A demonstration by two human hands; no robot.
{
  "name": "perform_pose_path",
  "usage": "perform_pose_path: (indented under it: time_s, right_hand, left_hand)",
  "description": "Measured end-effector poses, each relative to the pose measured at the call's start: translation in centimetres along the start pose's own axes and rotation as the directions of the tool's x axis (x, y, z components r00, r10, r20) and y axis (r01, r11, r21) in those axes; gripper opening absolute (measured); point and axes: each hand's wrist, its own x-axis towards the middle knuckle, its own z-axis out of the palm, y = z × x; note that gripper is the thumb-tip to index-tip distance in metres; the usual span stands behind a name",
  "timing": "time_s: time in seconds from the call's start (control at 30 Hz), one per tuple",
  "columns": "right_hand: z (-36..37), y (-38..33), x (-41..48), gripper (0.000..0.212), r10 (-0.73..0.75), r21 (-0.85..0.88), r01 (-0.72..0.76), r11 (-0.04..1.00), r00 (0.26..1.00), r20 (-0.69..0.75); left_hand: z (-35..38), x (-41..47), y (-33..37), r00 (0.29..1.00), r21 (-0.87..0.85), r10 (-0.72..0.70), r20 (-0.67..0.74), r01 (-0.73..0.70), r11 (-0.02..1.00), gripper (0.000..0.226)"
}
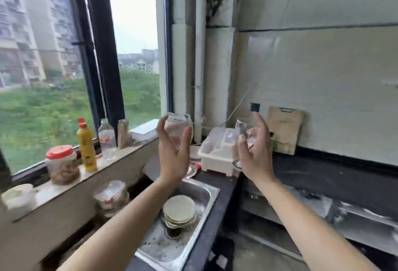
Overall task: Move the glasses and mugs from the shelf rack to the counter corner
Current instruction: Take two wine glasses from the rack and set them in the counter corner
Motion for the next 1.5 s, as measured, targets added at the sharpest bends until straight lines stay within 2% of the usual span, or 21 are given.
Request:
perform_pose_path:
  time_s: [0.1,0.23,0.47,0.6,0.73,0.87,0.97,1.07,1.23,1.37,1.5]
  right_hand:
    - [-6.6,5.1,2.1,0.065,0.058,-0.046,-0.062,0.997,0.996,-0.072]
    - [-13.7,11.4,4.9,0.065,0.036,-0.115,-0.049,0.992,0.992,-0.12]
    - [-21.4,21.7,7.8,0.064,0.094,-0.184,-0.121,0.975,0.984,-0.149]
    - [-23.5,28.2,9.2,0.063,0.098,-0.232,-0.133,0.964,0.983,-0.155]
    - [-25.1,35.5,10.4,0.059,0.149,-0.287,-0.193,0.938,0.974,-0.17]
    - [-27.8,43.6,14.0,0.058,0.193,-0.387,-0.248,0.888,0.965,-0.176]
    - [-31.2,48.7,17.7,0.057,0.234,-0.446,-0.317,0.837,0.944,-0.233]
    - [-35.6,52.8,20.5,0.055,0.225,-0.505,-0.356,0.786,0.926,-0.302]
    - [-43.9,58.0,21.9,0.061,0.221,-0.523,-0.477,0.706,0.851,-0.477]
    - [-50.8,62.9,22.5,0.07,0.211,-0.51,-0.546,0.665,0.792,-0.573]
    - [-57.1,69.6,23.8,0.076,0.23,-0.454,-0.604,0.655,0.732,-0.642]
  left_hand:
    - [8.4,-1.6,1.3,0.996,-0.071,-0.029,0.085,0.035,0.997,0.055]
    - [18.5,-2.9,2.6,0.983,-0.083,-0.045,0.179,0.06,0.995,0.061]
    - [31.7,-5.8,2.1,0.949,-0.112,-0.063,0.308,0.102,0.988,0.061]
    - [38.2,-5.9,-0.7,0.931,-0.097,-0.04,0.364,0.081,0.992,0.066]
    - [46.3,-6.3,-4.4,0.904,-0.117,-0.081,0.42,0.142,0.983,0.071]
    - [57.0,-6.0,-8.4,0.859,-0.198,-0.118,0.499,0.245,0.949,0.085]
    - [65.8,-5.3,-9.8,0.834,-0.197,-0.12,0.538,0.263,0.944,0.088]
    - [74.7,-5.2,-9.6,0.767,-0.24,-0.08,0.636,0.295,0.925,0.087]
    - [87.1,-8.0,-7.0,0.645,-0.317,0.009,0.764,0.363,0.876,0.078]
    - [95.9,-12.1,-5.8,0.543,-0.319,0.067,0.837,0.386,0.866,0.077]
    - [104.6,-16.3,-5.3,0.477,-0.27,0.045,0.878,0.416,0.868,0.076]
